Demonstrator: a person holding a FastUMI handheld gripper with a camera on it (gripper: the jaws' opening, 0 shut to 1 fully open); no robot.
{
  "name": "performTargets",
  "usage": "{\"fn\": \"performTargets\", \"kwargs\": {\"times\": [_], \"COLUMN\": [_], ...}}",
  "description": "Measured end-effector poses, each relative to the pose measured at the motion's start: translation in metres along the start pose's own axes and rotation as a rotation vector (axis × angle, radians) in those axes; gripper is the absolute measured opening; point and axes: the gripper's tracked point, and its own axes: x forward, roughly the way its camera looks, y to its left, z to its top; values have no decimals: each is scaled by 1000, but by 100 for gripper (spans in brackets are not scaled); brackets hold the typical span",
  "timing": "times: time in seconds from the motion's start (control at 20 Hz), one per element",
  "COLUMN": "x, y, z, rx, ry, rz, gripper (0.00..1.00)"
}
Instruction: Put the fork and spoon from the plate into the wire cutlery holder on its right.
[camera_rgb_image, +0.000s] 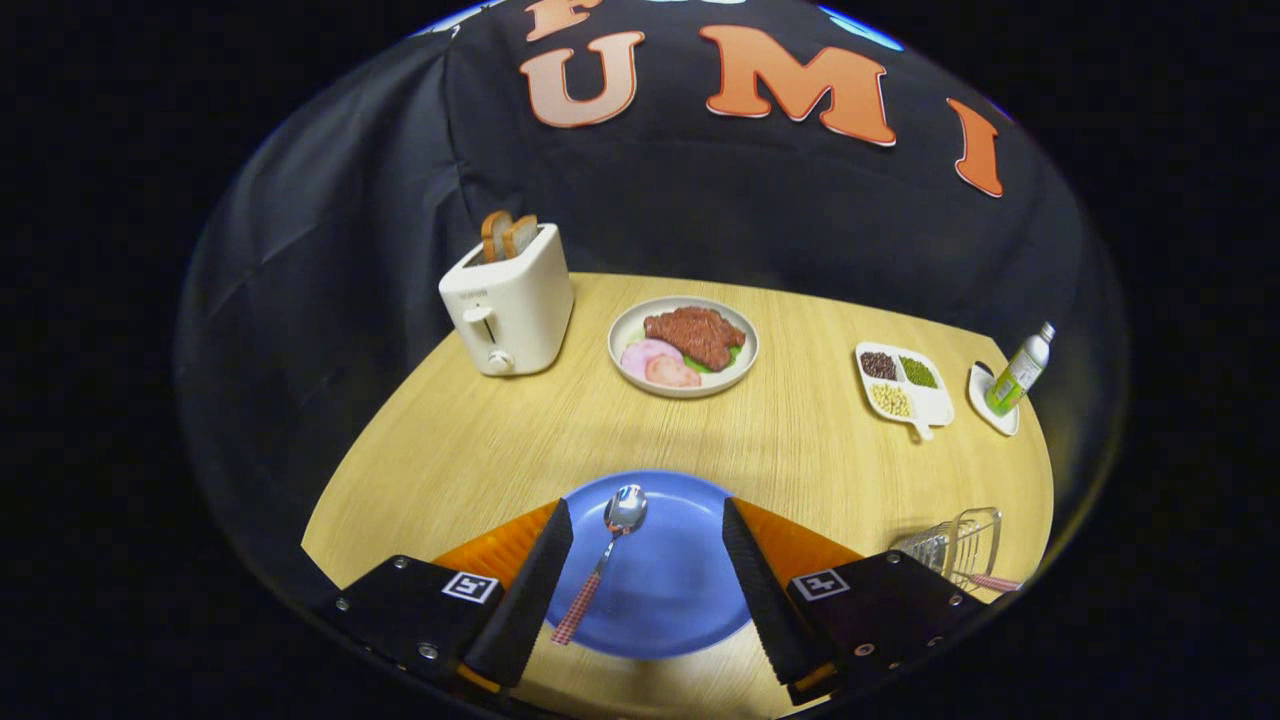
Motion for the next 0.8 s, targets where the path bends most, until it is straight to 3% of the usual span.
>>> {"fn": "performTargets", "kwargs": {"times": [0.4,0.5,0.8], "x": [30,34,35], "y": [28,28,34], "z": [-81,-91,-103], "rx": [33,28,3], "ry": [226,245,255], "rz": [-7,-20,-21], "gripper": [90,85,51]}}
